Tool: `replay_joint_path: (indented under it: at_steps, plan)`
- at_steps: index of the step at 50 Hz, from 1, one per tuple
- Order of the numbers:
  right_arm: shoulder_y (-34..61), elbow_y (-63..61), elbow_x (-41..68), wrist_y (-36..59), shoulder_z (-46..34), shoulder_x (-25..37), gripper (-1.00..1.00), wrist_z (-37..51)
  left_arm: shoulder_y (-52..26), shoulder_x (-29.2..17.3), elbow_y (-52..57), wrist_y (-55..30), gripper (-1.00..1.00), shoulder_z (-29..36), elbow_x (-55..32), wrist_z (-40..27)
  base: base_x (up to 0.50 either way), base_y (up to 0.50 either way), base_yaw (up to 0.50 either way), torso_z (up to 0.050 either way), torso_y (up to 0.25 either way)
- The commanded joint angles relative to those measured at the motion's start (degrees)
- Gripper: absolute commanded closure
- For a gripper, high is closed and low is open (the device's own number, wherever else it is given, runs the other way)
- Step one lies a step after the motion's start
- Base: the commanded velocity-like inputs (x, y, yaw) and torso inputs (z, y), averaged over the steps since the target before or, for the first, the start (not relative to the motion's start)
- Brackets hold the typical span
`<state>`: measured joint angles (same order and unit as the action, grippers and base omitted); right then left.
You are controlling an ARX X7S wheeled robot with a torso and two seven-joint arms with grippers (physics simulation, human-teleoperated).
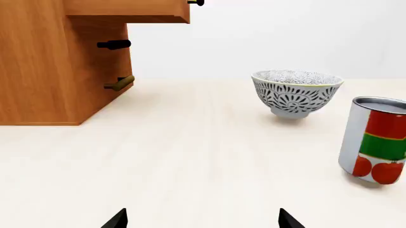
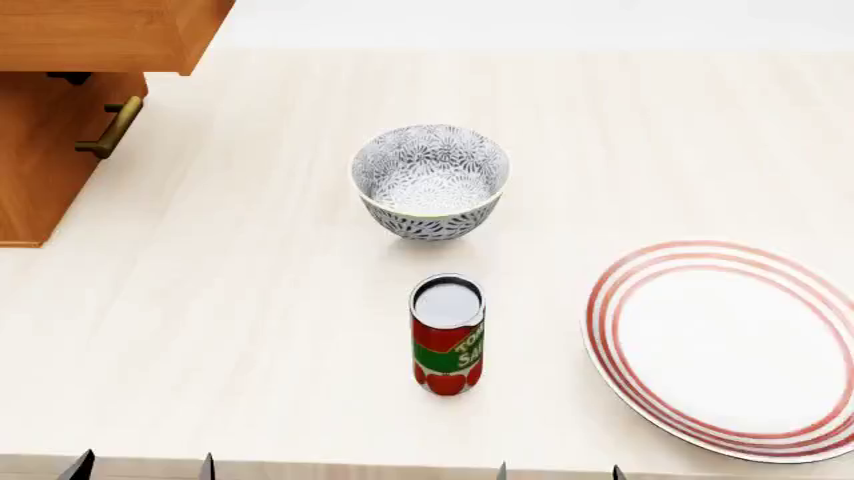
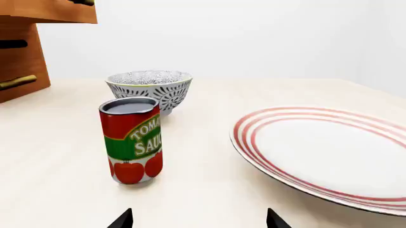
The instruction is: Put the ketchup in the top drawer of the cabinet.
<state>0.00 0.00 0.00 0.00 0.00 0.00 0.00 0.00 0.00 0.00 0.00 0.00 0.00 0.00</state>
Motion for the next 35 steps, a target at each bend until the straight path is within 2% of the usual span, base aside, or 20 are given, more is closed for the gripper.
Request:
replay_joint_path:
  at_steps: [1,10,22,33,35]
  plan:
    - [-0.14,-0.08,0.75,-0.07,-0.97,0.75,-1.00,0.97,0.07,-0.79,-0.09,0.18,-1.00,0.91,-0.79,-0.91,0.00,0.00,0.00,0.000,0.000]
    - [1.92,-11.05,1.90,6.35,-2.78,3.32,-1.00,2.10,0.41,-3.15,15.68,-10.43,-1.00,2.17,-2.75,-2.56,0.00,0.00,0.00,0.000,0.000]
    - [5.39,-29.46,2.46,20.30,-2.70,5.77,-1.00,3.73,-2.22,-5.07,35.76,-23.88,-1.00,2.36,-4.17,-4.80,0.00,0.00,0.00,0.000,0.000]
    - [5.25,-42.87,3.53,27.48,-2.59,6.87,-1.00,5.08,-3.04,-6.30,48.42,-32.09,-1.00,1.20,-6.08,-6.69,0.00,0.00,0.00,0.000,0.000]
    - [5.48,-43.77,3.08,28.33,-2.98,7.00,-1.00,5.60,-2.46,-6.35,48.33,-31.23,-1.00,1.05,-6.47,-6.71,0.00,0.00,0.00,0.000,0.000]
